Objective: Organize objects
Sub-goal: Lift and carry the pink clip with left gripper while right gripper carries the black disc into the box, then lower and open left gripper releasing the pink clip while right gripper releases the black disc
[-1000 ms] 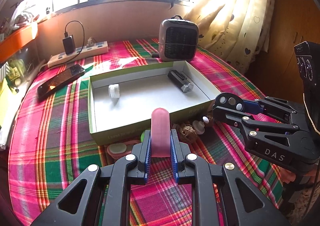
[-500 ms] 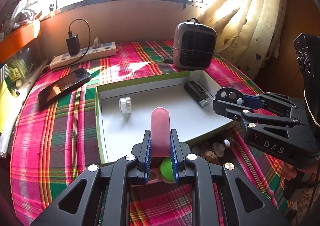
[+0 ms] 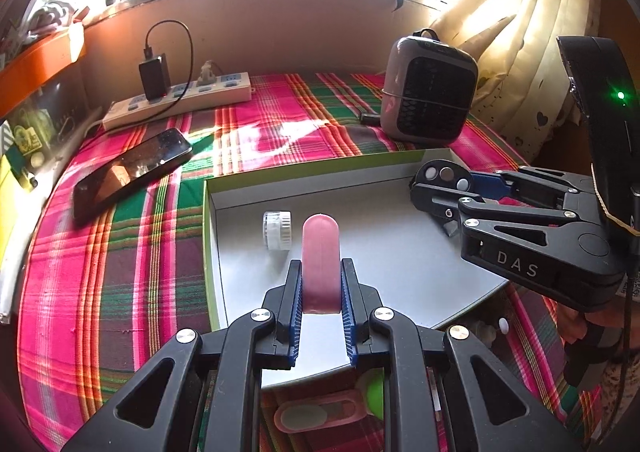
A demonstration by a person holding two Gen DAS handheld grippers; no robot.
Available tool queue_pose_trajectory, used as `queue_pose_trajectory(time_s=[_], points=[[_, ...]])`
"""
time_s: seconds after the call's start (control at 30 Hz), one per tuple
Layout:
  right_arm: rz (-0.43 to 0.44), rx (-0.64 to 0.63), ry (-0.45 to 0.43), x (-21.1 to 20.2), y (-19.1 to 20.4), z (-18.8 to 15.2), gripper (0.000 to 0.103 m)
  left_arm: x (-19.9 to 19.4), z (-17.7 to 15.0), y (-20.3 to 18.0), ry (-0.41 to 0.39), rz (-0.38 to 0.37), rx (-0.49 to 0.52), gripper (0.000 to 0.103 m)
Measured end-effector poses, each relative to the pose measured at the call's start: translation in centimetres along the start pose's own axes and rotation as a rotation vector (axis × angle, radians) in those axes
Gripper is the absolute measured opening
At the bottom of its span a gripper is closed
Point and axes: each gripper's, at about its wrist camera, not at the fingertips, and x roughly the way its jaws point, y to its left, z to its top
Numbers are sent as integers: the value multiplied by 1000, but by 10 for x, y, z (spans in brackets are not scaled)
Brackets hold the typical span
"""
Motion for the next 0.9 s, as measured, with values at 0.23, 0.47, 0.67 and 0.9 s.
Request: queue_pose_trajectory(time_s=[0.23,0.47,0.67,0.9], points=[[-2,-22,33,21,1,6,36,12,1,5,24,8,-9,15],[-11,-48,58,34,4,9,36,22,1,8,40,14,-19,15],[-14,-55,72,41,4,10,36,27,1,10,49,21,-23,15],[-22,-63,80,43,6,10,36,30,1,12,53,22,-30,16]])
